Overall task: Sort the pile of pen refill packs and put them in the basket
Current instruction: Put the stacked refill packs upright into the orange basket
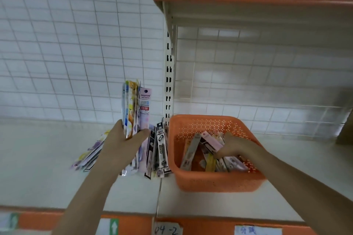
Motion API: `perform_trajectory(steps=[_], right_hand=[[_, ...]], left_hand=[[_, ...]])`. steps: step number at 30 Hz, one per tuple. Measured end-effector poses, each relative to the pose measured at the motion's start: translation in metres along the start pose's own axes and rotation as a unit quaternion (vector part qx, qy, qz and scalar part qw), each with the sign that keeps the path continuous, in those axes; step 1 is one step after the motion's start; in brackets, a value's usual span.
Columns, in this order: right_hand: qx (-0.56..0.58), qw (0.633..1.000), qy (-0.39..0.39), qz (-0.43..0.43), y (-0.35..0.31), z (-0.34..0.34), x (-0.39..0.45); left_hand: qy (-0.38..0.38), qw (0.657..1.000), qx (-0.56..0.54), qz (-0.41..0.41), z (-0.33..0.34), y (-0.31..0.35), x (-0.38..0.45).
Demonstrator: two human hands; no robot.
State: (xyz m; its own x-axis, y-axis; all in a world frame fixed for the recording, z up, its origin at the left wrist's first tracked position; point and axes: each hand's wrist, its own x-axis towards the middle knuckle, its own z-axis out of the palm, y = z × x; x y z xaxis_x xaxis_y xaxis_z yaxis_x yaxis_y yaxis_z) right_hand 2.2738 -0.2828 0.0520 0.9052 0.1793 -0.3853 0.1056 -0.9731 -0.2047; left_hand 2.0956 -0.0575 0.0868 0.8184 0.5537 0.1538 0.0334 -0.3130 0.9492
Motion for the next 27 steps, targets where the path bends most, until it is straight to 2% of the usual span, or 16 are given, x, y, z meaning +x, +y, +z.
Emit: perform_trajectory(steps=[3,12,20,23,27], right_hand=[[-0.022,0.999,-0.023,-0.007,0.003,0.001,-0.002],[-0.015,1.0,-0.007,0.002,0.006,0.011,0.006],[-0.069,0.994,0.082,-0.032,0.016,0.011,0.015],[-0.08,0.991,0.095,-0.054,0.018,0.007,0.01],[-0.037,0.98,0.189,-0.056,0.028,0.003,0.006]], left_hand=[[-0.002,1.0,0.012,0.003,0.005,0.005,-0.001],[-0.025,0.999,0.041,0.019,0.036,0.018,-0.004],[-0.054,0.993,0.104,0.008,0.047,0.027,0.005],[-0.099,0.987,0.128,-0.006,0.057,0.031,0.014],[-0.169,0.968,0.182,-0.029,0.084,0.031,0.028]])
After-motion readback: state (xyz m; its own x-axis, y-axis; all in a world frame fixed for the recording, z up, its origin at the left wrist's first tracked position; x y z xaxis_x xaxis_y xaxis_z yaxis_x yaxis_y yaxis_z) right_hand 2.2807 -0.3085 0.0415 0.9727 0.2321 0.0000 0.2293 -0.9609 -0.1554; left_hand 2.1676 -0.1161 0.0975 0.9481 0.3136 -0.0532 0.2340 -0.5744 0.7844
